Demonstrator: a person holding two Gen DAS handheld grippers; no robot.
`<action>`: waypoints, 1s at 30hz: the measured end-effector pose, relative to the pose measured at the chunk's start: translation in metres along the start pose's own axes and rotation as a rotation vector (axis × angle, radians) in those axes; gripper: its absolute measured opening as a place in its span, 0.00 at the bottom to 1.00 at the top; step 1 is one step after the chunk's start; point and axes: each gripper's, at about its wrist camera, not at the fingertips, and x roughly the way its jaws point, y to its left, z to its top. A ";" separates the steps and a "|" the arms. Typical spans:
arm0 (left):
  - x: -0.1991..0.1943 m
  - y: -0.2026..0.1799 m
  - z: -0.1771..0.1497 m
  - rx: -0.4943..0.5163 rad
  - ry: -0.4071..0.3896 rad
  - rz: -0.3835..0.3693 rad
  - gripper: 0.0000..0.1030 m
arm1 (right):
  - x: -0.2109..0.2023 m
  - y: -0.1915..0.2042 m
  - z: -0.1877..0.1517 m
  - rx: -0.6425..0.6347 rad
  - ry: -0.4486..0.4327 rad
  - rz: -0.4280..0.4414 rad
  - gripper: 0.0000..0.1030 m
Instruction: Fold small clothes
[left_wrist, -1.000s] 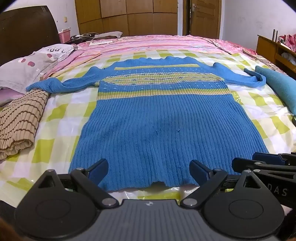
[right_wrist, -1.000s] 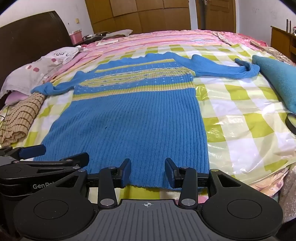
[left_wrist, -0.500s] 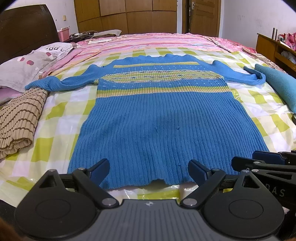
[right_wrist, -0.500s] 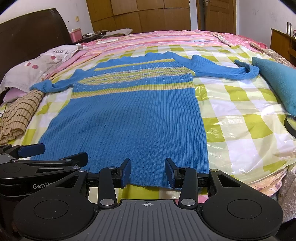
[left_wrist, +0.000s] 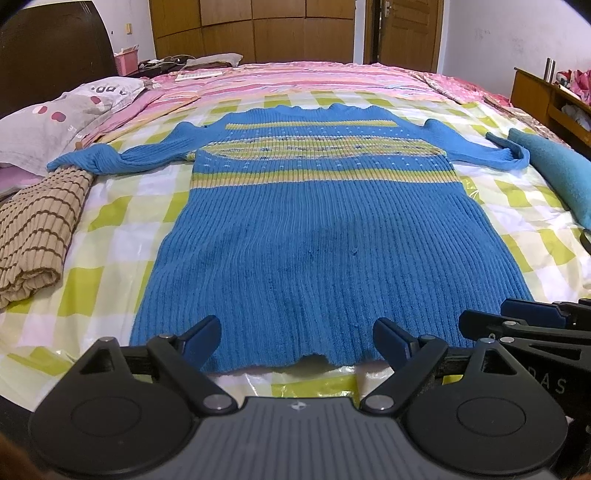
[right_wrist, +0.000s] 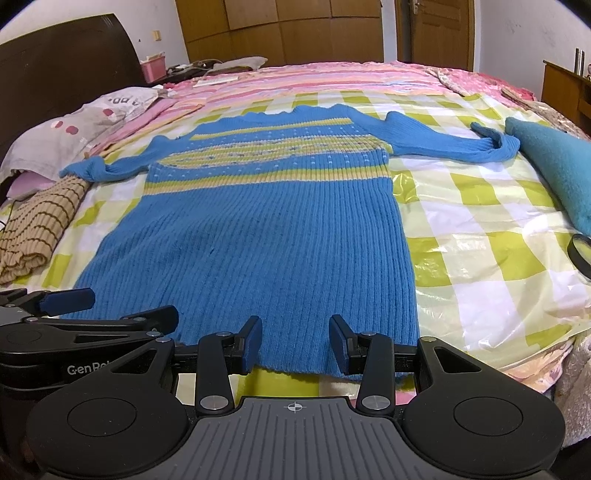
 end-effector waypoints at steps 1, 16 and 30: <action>0.000 0.000 0.000 -0.002 -0.001 -0.002 0.90 | -0.001 0.000 0.000 -0.001 -0.001 0.000 0.39; 0.003 0.001 0.004 -0.030 0.003 -0.010 0.89 | 0.001 0.001 0.007 -0.014 -0.013 0.001 0.38; 0.006 -0.003 0.016 -0.037 -0.004 -0.019 0.87 | 0.002 -0.005 0.018 -0.002 -0.036 0.002 0.38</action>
